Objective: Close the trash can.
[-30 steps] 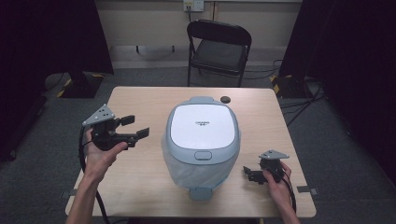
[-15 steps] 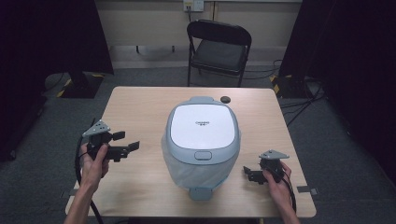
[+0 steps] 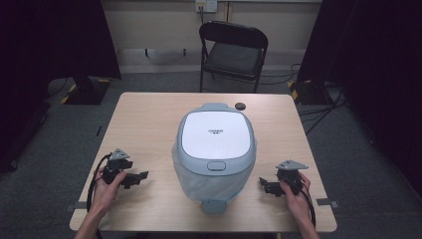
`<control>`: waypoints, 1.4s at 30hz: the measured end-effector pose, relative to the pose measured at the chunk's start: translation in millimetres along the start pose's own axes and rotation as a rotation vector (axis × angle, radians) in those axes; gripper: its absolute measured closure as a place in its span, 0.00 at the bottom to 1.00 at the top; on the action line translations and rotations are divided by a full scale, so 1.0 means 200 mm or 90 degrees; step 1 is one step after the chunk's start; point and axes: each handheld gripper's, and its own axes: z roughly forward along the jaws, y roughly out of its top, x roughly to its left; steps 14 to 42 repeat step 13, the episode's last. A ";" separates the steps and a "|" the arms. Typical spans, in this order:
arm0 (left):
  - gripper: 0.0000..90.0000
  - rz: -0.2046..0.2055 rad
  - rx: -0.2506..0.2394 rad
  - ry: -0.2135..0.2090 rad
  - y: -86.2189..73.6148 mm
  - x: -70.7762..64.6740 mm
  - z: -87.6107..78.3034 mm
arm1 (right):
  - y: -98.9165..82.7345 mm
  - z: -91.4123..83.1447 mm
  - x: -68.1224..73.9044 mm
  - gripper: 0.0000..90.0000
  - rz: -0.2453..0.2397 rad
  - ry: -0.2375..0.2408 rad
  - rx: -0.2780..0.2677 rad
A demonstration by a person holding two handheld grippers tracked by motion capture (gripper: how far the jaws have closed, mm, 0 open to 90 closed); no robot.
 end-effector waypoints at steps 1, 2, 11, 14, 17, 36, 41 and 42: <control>0.23 0.005 0.002 0.005 -0.01 0.00 0.01 | 0.00 0.00 0.00 0.13 0.000 0.000 0.000; 0.23 0.006 0.008 0.007 -0.02 -0.01 0.02 | 0.00 0.00 0.00 0.13 0.000 0.000 0.000; 0.16 0.040 -0.039 0.042 -0.08 -0.05 0.06 | 0.00 0.00 0.00 0.13 0.000 0.000 0.000; 0.15 0.042 -0.039 0.038 -0.08 -0.04 0.06 | 0.00 0.00 0.00 0.13 0.002 -0.001 0.000; 0.15 0.042 -0.039 0.038 -0.08 -0.04 0.06 | 0.00 0.00 0.00 0.13 0.002 -0.001 0.000; 0.15 0.042 -0.039 0.038 -0.08 -0.04 0.06 | 0.00 0.00 0.00 0.13 0.002 -0.001 0.000; 0.15 0.042 -0.039 0.038 -0.08 -0.04 0.06 | 0.00 0.00 0.00 0.13 0.002 -0.001 0.000; 0.15 0.042 -0.039 0.038 -0.08 -0.04 0.06 | 0.00 0.00 0.00 0.13 0.002 -0.001 0.000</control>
